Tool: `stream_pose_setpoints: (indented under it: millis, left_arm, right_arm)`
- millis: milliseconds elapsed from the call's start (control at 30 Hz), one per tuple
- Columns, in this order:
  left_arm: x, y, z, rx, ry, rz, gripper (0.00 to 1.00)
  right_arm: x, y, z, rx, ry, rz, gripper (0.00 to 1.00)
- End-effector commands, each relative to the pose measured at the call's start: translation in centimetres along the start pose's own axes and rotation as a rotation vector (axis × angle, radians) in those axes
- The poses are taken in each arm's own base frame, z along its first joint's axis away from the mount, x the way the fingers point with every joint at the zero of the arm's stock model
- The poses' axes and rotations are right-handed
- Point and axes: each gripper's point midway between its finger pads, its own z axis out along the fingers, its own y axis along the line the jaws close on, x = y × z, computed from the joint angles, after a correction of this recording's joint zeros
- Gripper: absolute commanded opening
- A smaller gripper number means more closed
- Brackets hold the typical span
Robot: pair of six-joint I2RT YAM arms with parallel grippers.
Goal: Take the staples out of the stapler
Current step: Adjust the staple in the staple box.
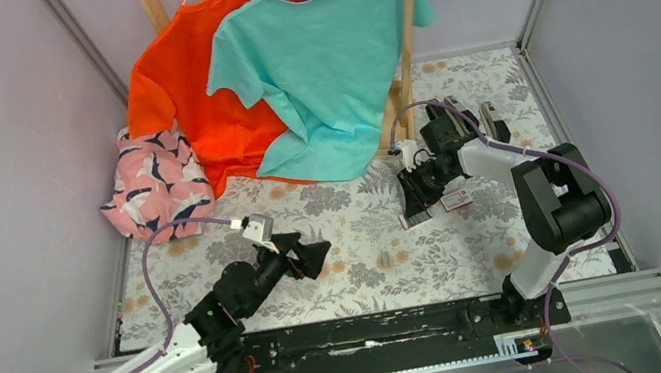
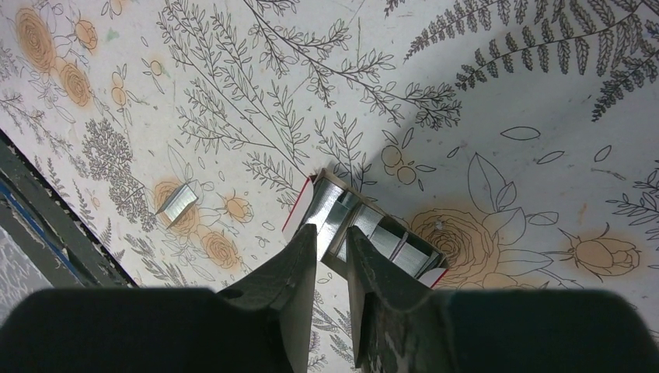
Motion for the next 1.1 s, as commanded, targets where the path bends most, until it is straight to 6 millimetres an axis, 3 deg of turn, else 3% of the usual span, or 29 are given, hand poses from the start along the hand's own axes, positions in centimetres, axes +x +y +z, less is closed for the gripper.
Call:
stream_pose_setpoints:
  millis: [0,1067]
  left_arm:
    - [-0.7,0.1,0.0,-0.007,-0.029,0.002,0.92]
    - [-0.6,0.3,0.0,-0.013,-0.027,0.004,0.92]
  right_arm:
    - [-0.2,0.8,-0.5,-0.004,-0.004,-0.005,0.28]
    - [-0.1,2.1,-0.2,-0.062,0.008,0.009,0.32]
